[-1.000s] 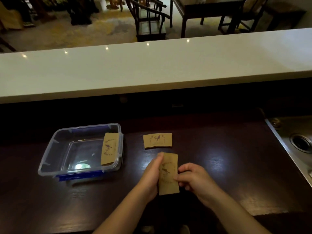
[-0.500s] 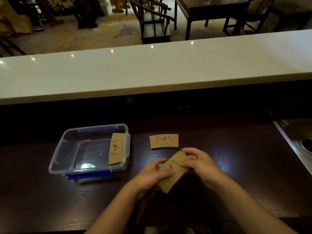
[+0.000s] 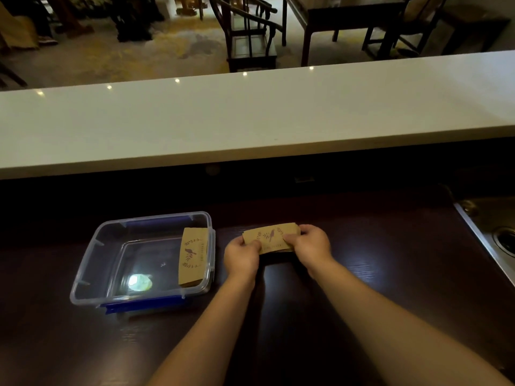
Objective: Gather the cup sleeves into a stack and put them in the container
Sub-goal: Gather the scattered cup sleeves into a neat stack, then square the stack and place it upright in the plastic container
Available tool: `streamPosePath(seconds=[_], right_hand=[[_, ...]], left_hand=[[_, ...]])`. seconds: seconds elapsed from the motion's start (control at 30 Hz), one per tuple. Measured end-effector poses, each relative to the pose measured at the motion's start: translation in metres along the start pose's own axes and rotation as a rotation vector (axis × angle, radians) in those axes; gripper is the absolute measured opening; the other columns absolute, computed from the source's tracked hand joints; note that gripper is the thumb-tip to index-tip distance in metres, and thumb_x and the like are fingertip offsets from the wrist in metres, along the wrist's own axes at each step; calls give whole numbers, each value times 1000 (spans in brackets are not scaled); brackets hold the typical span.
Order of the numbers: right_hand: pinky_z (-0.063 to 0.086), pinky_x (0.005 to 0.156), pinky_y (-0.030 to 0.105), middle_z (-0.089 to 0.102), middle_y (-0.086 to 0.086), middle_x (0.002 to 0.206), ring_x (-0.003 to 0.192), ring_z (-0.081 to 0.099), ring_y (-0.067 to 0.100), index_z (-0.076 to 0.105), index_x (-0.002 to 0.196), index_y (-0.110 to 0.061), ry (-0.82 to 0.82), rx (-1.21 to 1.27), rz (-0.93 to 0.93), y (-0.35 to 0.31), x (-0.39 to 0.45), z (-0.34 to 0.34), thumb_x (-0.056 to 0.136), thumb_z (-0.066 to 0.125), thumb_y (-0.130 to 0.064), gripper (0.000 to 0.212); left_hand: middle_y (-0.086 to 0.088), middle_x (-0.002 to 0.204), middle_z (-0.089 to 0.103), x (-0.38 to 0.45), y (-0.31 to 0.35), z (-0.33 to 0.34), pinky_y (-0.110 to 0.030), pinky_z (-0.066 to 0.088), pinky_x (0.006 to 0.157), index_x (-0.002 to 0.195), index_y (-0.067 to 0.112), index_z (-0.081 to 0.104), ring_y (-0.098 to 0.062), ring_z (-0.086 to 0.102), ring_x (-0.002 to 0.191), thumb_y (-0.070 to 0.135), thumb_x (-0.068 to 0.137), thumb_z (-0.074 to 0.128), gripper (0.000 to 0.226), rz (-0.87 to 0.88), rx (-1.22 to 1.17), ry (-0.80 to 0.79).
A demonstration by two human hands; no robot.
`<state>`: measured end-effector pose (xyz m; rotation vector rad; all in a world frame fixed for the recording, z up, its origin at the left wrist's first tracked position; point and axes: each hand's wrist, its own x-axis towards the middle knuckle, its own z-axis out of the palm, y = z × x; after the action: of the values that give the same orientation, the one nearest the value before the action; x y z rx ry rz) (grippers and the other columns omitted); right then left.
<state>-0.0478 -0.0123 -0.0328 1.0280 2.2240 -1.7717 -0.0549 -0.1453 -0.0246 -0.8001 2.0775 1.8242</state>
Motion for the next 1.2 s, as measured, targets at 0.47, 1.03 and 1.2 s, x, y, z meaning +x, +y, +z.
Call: streamPosePath(seconds=[0.47, 1.03, 1.2], right_hand=[[59, 79, 39, 70, 8, 96, 85, 67, 25, 59, 89, -7, -98, -259, 82, -14, 27, 10, 53, 72, -25, 42], [41, 94, 23, 50, 3, 131, 117, 53, 19, 44, 141, -23, -84, -355, -381, 39, -13, -11, 78, 71, -13, 69], [32, 102, 20, 20, 3, 161, 141, 34, 20, 26, 151, -23, -27, -425, -496, 60, -32, -7, 92, 56, -13, 67]], left_hand=[[-2, 78, 62, 30, 9, 4, -35, 57, 70, 103, 8, 59, -19, 64, 74, 8, 79, 67, 25, -77, 232, -70], [9, 129, 45, -14, -39, -1, -16, 39, 84, 146, 29, 30, -6, 48, 112, 6, 85, 64, 74, 406, 358, -61], [1, 142, 38, -31, -66, 8, -15, 45, 88, 149, 28, 32, -9, 52, 115, 8, 93, 55, 64, 533, 450, 11]])
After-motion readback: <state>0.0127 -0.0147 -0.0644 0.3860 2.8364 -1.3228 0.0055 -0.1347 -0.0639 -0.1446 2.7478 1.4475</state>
